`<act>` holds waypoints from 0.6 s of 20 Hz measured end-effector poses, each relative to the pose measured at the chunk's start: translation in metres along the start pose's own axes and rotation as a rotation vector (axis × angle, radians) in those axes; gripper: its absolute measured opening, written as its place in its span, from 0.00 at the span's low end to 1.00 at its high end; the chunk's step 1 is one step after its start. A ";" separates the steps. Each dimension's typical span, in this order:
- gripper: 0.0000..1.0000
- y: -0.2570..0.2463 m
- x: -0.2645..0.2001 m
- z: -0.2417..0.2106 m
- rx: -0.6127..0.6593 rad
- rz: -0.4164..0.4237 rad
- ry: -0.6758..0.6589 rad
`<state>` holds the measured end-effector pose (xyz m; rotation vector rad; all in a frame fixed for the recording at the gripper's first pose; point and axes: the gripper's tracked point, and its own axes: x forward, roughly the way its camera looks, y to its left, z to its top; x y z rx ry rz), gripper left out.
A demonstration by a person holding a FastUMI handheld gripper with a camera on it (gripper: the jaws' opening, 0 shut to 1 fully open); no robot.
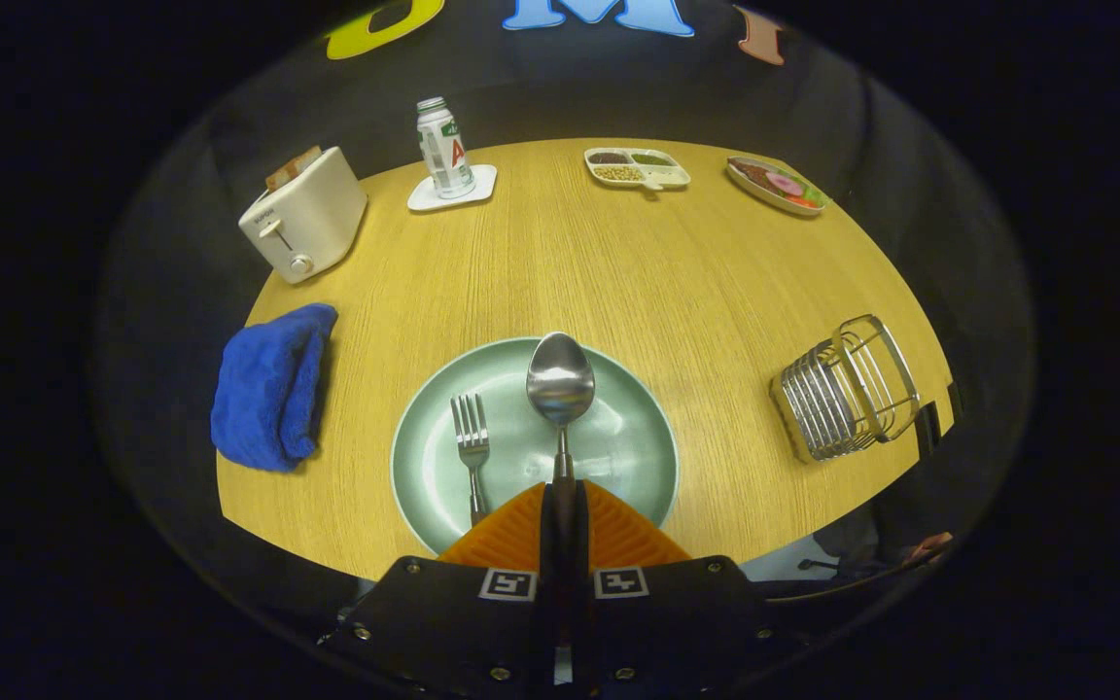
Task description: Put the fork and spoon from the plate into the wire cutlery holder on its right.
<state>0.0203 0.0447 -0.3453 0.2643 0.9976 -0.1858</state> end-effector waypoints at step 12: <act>0.07 -0.093 -0.043 0.050 0.267 -0.123 -0.079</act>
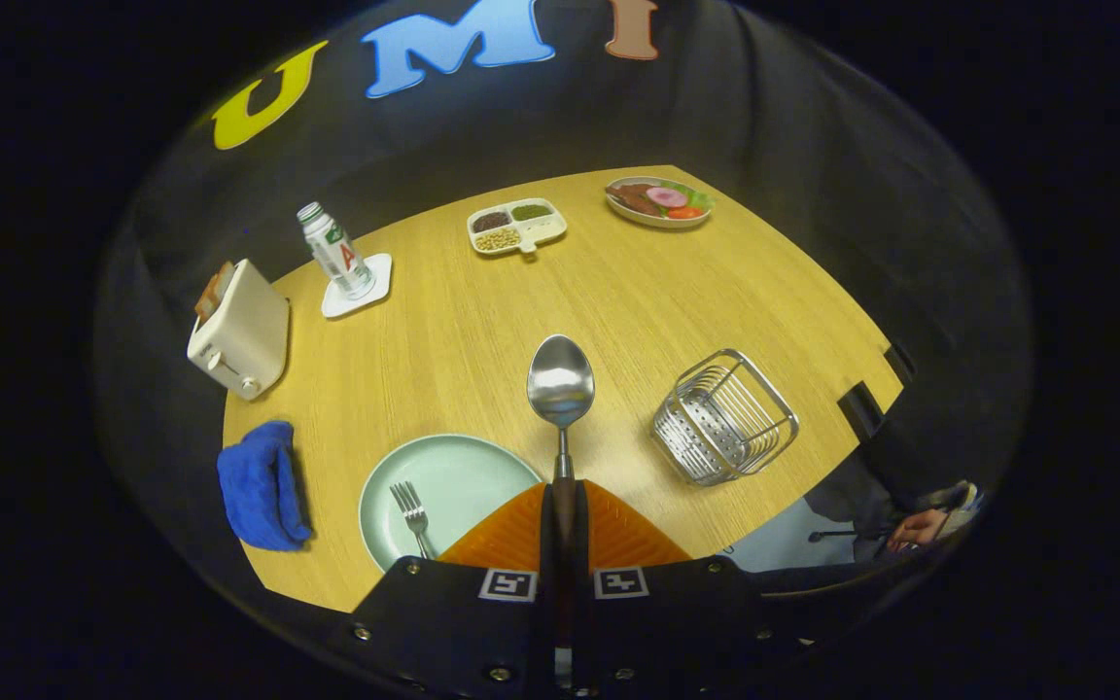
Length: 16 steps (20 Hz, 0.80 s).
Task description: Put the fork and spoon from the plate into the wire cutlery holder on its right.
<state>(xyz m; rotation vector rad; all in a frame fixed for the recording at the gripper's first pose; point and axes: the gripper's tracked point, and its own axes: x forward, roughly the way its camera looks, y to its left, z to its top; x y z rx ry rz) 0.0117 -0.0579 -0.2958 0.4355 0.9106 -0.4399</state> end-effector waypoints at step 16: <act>0.07 -0.074 -0.002 -0.009 0.258 -0.102 0.188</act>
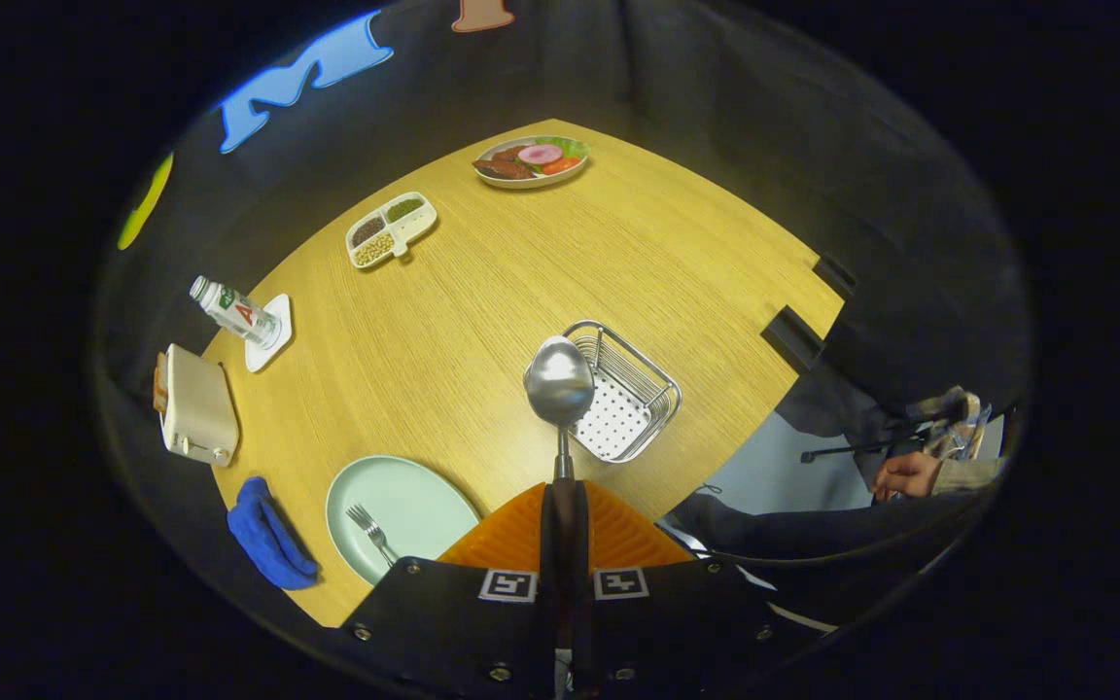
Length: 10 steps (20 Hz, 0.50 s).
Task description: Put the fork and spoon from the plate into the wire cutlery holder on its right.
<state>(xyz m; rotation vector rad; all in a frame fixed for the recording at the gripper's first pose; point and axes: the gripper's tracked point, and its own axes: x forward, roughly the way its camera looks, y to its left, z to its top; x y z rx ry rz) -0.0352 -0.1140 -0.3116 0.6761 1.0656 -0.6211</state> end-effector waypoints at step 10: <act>0.07 -0.011 0.014 -0.001 0.036 -0.010 0.140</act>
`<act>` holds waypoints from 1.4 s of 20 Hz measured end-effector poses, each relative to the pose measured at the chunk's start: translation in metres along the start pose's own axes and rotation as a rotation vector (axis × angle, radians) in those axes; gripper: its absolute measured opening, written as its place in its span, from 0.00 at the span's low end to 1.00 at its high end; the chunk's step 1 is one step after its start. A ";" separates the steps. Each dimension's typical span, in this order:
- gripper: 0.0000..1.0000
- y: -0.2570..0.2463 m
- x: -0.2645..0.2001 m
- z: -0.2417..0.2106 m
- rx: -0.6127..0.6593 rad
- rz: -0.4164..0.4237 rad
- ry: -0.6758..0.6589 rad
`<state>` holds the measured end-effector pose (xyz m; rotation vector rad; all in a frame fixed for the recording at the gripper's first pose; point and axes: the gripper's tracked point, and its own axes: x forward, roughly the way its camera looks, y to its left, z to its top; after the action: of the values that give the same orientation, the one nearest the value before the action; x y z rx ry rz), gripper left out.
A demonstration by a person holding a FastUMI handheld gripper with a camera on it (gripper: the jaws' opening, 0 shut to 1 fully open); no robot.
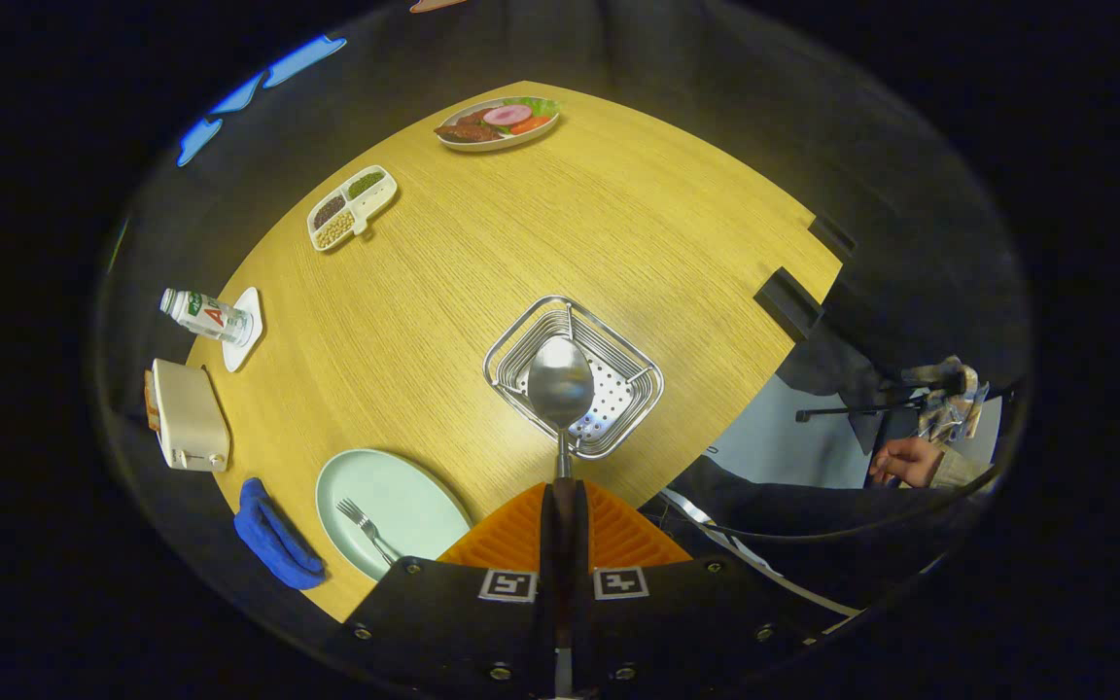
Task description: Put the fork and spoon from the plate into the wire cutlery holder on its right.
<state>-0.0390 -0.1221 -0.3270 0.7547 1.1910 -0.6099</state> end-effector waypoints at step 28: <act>0.27 0.093 -0.067 0.018 -0.384 0.106 -0.334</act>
<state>0.0247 -0.0774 -0.2413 0.3692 0.9146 -0.3839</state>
